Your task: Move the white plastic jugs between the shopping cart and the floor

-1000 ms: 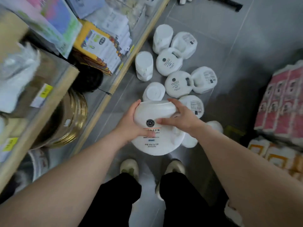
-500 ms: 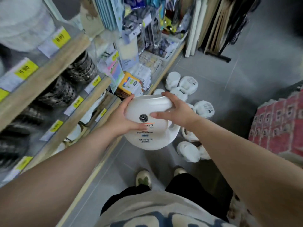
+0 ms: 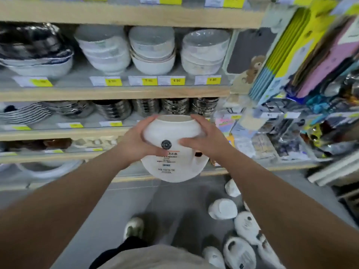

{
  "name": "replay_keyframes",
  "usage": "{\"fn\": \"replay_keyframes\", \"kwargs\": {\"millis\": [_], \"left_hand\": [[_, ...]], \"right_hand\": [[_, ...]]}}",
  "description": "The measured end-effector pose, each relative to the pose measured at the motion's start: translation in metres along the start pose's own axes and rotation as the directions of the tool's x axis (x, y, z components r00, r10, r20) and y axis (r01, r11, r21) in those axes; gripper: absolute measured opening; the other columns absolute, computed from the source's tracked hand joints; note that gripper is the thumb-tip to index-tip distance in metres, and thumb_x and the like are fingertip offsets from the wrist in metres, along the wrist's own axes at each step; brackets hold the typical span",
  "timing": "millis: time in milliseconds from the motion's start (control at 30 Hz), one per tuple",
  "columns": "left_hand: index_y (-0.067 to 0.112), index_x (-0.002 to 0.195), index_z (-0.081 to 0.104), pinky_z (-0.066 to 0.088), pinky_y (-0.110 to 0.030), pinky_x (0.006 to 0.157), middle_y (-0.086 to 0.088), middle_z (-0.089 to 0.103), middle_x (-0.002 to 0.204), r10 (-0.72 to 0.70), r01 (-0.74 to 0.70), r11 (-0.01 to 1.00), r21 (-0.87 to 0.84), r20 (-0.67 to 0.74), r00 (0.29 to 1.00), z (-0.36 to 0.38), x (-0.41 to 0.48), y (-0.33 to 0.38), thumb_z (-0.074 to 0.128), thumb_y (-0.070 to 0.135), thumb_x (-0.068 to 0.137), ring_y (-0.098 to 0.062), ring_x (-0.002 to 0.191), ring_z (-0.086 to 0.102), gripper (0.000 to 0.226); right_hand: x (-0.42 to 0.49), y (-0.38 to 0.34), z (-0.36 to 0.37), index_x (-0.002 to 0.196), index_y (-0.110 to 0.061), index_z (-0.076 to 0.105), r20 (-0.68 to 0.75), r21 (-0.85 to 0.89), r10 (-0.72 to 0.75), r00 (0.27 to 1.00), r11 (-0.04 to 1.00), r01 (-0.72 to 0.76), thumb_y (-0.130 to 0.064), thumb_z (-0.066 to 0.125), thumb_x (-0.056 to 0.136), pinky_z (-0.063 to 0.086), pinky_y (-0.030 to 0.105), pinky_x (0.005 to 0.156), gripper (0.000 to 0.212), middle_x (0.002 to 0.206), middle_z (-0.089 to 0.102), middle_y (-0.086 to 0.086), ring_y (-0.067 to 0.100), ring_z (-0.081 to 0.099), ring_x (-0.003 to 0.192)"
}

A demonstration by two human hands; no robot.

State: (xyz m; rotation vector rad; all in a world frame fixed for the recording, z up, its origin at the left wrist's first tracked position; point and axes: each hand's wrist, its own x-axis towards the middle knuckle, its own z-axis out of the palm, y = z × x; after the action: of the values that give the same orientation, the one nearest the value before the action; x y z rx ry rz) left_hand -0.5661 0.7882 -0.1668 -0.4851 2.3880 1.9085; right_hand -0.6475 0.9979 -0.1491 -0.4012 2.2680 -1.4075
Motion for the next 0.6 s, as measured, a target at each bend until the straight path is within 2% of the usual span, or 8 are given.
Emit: {"fn": "replay_keyframes", "kwargs": {"millis": [100, 167, 233, 367, 433, 500, 600], "left_hand": [[0.043, 0.137, 0.045, 0.053, -0.033, 0.088, 0.013, 0.057, 0.125, -0.037, 0.027, 0.997, -0.066, -0.161, 0.986, -0.039, -0.039, -0.008, 0.094, 0.008, 0.044, -0.01, 0.109, 0.06, 0.111], [0.044, 0.135, 0.046, 0.052, -0.035, 0.093, 0.017, 0.058, 0.121, -0.067, 0.044, 0.995, -0.095, -0.266, 0.962, -0.069, -0.067, -0.019, 0.096, 0.019, 0.037, -0.009, 0.109, 0.061, 0.114], [0.047, 0.133, 0.045, 0.052, -0.037, 0.096, 0.013, 0.059, 0.124, -0.089, 0.045, 0.991, -0.128, -0.364, 0.927, -0.1, -0.097, -0.033, 0.093, 0.029, 0.029, -0.011, 0.112, 0.061, 0.116], [0.036, 0.139, 0.041, 0.054, -0.018, 0.081, 0.013, 0.061, 0.12, -0.146, 0.029, 0.974, -0.225, -0.526, 0.838, -0.162, -0.159, -0.061, 0.093, 0.02, 0.033, 0.002, 0.101, 0.063, 0.12], [0.037, 0.138, 0.041, 0.053, -0.017, 0.08, 0.011, 0.062, 0.121, -0.173, 0.022, 0.967, -0.252, -0.595, 0.785, -0.195, -0.19, -0.076, 0.092, 0.024, 0.029, 0.003, 0.1, 0.064, 0.121], [0.035, 0.138, 0.042, 0.054, -0.024, 0.086, 0.007, 0.063, 0.122, -0.208, 0.037, 0.964, -0.264, -0.656, 0.725, -0.232, -0.22, -0.091, 0.093, 0.024, 0.031, -0.002, 0.103, 0.065, 0.119], [0.038, 0.138, 0.041, 0.053, -0.033, 0.093, 0.006, 0.064, 0.122, -0.23, 0.05, 0.965, -0.258, -0.736, 0.637, -0.288, -0.263, -0.11, 0.094, 0.025, 0.034, -0.007, 0.104, 0.065, 0.117]], "right_hand": [[0.014, -0.03, 0.039, 0.139, -0.038, 0.044, 0.159, -0.035, -0.09, 0.983, 0.995, 0.097, -0.037, 0.087, 0.065, 0.047, 0.023, 0.087, 0.086, 0.134, 0.049, -0.009, 0.011, 0.051, 0.118], [0.02, -0.052, 0.073, 0.139, -0.038, 0.045, 0.262, -0.032, -0.135, 0.956, 0.988, 0.148, -0.033, 0.087, 0.066, 0.046, 0.018, 0.082, 0.084, 0.13, 0.051, -0.011, 0.008, 0.053, 0.112], [0.026, -0.073, 0.114, 0.138, -0.037, 0.046, 0.355, -0.028, -0.173, 0.918, 0.98, 0.196, -0.031, 0.088, 0.064, 0.044, 0.016, 0.082, 0.085, 0.126, 0.055, -0.011, 0.005, 0.057, 0.106], [0.029, -0.117, 0.21, 0.138, -0.036, 0.047, 0.528, -0.039, -0.237, 0.815, 0.952, 0.302, -0.033, 0.089, 0.062, 0.044, 0.017, 0.09, 0.087, 0.124, 0.055, -0.012, 0.0, 0.056, 0.101], [0.026, -0.139, 0.26, 0.139, -0.036, 0.046, 0.59, -0.036, -0.275, 0.759, 0.93, 0.365, -0.035, 0.089, 0.062, 0.045, 0.021, 0.097, 0.088, 0.13, 0.051, -0.012, 0.003, 0.054, 0.109], [0.023, -0.162, 0.31, 0.139, -0.036, 0.046, 0.649, -0.007, -0.286, 0.705, 0.924, 0.381, -0.032, 0.089, 0.063, 0.048, 0.019, 0.092, 0.087, 0.126, 0.052, -0.015, 0.001, 0.055, 0.106], [0.018, -0.196, 0.39, 0.137, -0.038, 0.047, 0.722, 0.034, -0.31, 0.618, 0.909, 0.415, -0.03, 0.088, 0.064, 0.044, 0.005, 0.074, 0.085, 0.12, 0.054, -0.018, -0.005, 0.056, 0.099]]}}
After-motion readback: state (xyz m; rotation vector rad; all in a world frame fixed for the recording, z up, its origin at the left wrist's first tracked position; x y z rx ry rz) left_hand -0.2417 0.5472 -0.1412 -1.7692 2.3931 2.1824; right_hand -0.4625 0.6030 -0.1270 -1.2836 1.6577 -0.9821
